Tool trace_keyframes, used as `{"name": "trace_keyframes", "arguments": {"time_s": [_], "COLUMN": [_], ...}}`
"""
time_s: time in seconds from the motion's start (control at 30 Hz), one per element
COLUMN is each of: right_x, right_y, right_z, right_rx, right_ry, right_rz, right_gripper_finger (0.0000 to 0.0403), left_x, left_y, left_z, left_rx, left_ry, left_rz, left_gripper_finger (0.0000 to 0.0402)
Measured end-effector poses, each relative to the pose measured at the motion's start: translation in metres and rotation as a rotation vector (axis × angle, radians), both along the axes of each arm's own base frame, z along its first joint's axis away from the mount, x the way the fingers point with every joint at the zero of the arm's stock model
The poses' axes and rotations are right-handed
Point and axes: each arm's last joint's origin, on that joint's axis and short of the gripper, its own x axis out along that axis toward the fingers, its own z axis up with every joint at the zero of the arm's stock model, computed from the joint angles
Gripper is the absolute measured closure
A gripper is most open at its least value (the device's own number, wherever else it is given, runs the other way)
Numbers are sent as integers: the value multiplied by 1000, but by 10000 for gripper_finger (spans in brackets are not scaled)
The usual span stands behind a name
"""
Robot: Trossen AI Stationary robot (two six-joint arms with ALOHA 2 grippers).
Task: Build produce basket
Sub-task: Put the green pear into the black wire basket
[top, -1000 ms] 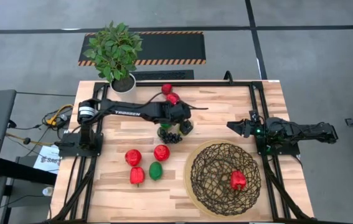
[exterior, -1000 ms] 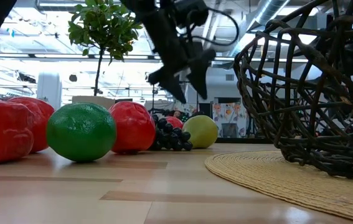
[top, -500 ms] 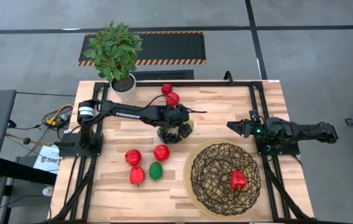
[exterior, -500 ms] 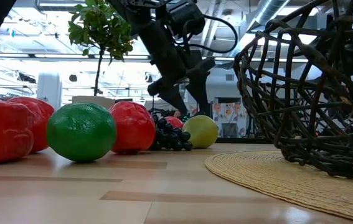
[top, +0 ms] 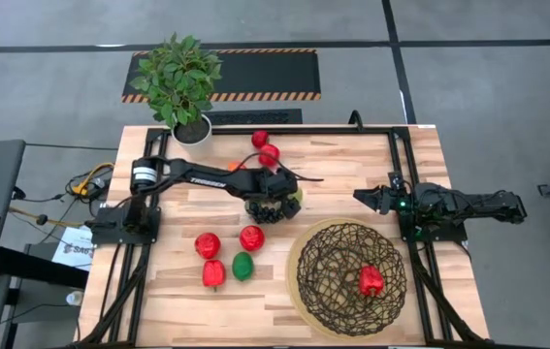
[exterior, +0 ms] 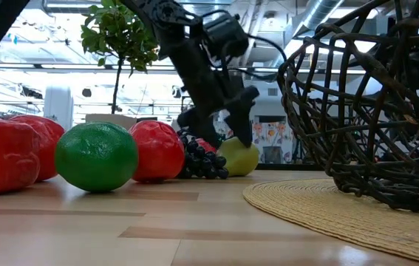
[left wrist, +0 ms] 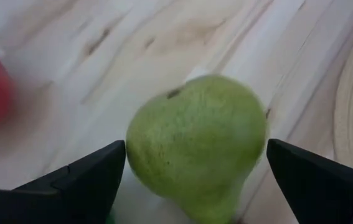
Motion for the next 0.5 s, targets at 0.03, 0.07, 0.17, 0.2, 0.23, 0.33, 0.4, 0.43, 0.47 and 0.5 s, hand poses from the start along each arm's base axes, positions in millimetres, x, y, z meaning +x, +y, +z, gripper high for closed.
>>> {"name": "trace_keyframes", "arguments": {"time_s": [0.03,0.07,0.17,0.2,0.23,0.33,0.4,0.43,0.47,0.5], "right_x": [0,0,0,0,0,0,0,0,0,0], "right_y": [0,0,0,0,0,0,0,0,0,0], "right_z": [0,0,0,0,0,0,0,0,0,0], "right_rx": [0,0,0,2,4,6,6,6,3,2], "right_ry": [-1,-1,-1,-1,-2,-3,-2,-2,-2,-1], "right_rz": [0,0,0,0,0,0,0,0,0,0], "right_gripper_finger": [69,69,69,69,69,69,69,69,69,69], "left_x": [0,2,2,3,3,3,2,2,2,2], "left_y": [0,0,0,0,0,0,0,0,0,0], "left_z": [-4,-7,-16,-18,-19,-19,-19,-19,-19,-19], "left_rx": [-3,0,-6,-7,-10,-19,-22,-23,-26,-32], "left_ry": [10,11,35,35,44,41,40,39,37,37], "left_rz": [3,7,5,6,9,25,31,33,37,41], "left_gripper_finger": [26,26,26,26,26,26,26,28,32,38]}}
